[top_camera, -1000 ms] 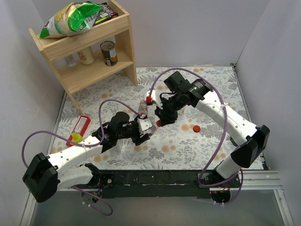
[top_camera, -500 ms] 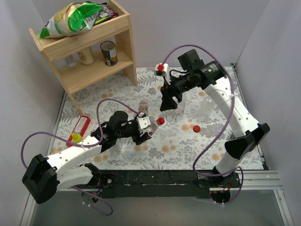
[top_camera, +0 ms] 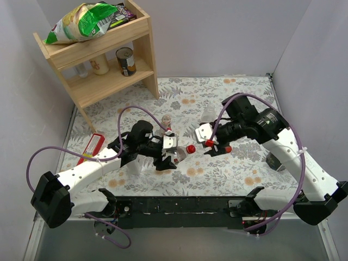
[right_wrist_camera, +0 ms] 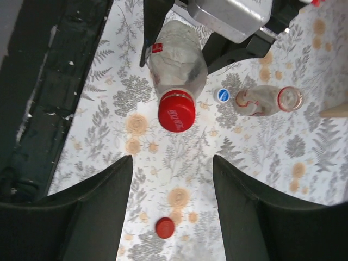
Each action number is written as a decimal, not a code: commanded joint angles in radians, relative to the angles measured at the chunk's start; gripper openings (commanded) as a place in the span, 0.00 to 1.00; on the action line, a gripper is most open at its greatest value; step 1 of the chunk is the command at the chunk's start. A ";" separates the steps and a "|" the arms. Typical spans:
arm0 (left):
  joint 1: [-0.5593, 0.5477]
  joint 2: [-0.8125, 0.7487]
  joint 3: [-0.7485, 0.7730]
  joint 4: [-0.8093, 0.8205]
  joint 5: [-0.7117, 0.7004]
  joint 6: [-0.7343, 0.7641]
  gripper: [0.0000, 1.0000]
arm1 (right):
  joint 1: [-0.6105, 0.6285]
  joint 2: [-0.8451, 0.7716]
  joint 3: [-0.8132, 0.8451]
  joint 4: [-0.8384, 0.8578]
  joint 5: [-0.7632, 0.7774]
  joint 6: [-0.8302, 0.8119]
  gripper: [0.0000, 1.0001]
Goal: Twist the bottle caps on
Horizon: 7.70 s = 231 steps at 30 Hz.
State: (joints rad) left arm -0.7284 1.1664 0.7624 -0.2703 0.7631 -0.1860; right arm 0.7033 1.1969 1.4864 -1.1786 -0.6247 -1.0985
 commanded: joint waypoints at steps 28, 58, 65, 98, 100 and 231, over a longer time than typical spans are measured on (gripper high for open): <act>0.004 -0.025 0.038 -0.004 0.054 0.025 0.00 | 0.200 0.032 -0.092 0.146 0.128 -0.138 0.45; -0.039 -0.005 0.049 0.218 -0.592 -0.165 0.00 | -0.182 0.512 0.536 -0.025 -0.385 0.627 0.75; 0.023 -0.005 0.139 -0.078 -0.122 0.026 0.00 | -0.176 0.228 0.274 -0.119 -0.238 0.075 0.78; 0.023 0.004 0.201 -0.288 0.013 0.273 0.00 | 0.190 -0.020 -0.130 0.309 0.062 -0.009 0.42; 0.023 0.004 0.196 -0.277 0.002 0.273 0.00 | 0.190 -0.020 -0.127 0.327 0.068 0.009 0.36; -0.003 -0.074 0.227 -0.073 -0.081 -0.067 0.00 | -0.156 0.007 -0.215 1.011 -0.533 0.942 0.59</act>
State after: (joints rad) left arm -0.7277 1.0859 0.9672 -0.3405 0.6731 -0.2634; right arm 0.5179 1.2007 1.2617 -0.2569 -1.1255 -0.1974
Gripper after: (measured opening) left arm 0.605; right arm 0.609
